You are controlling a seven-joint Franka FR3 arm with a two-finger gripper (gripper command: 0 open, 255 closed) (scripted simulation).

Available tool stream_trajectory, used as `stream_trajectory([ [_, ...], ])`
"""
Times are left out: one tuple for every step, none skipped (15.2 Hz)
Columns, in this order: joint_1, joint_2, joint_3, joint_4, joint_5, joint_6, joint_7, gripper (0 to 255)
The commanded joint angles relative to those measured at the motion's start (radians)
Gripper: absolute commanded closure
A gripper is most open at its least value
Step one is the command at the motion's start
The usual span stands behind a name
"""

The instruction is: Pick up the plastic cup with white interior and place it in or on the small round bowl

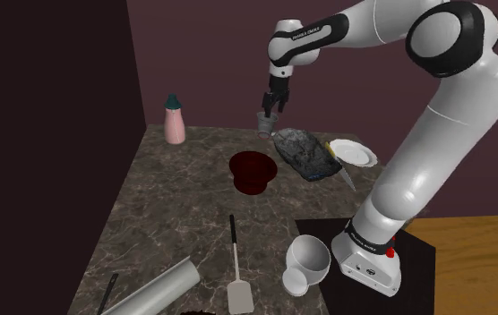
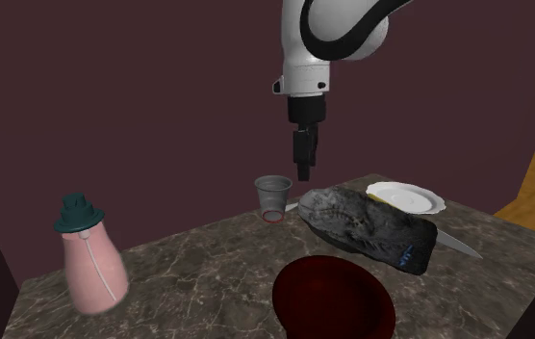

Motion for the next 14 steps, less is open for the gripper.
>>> stream_trajectory([
  [-0.011,0.075,-0.011,0.053,0.014,0.023,-0.026,0],
  [-0.018,0.112,-0.016,0.083,0.022,0.03,-0.038,0],
  [-0.024,0.149,-0.02,0.113,0.03,0.037,-0.05,0],
  [-0.032,0.186,-0.023,0.145,0.039,0.042,-0.062,0],
  [-0.039,0.223,-0.025,0.179,0.047,0.046,-0.074,0],
  [-0.048,0.261,-0.027,0.214,0.056,0.048,-0.085,0],
  [-0.057,0.299,-0.029,0.251,0.065,0.05,-0.096,0],
  [-0.066,0.338,-0.03,0.289,0.074,0.05,-0.106,0],
  [-0.076,0.377,-0.03,0.33,0.082,0.048,-0.116,0],
  [-0.086,0.416,-0.03,0.372,0.091,0.046,-0.125,0],
  [-0.096,0.456,-0.029,0.416,0.098,0.042,-0.133,0],
  [-0.107,0.497,-0.028,0.462,0.106,0.036,-0.141,0],
  [-0.116,0.528,-0.027,0.5,0.112,0.031,-0.146,0],
  [-0.116,0.533,-0.026,0.493,0.113,0.042,-0.147,0],
])
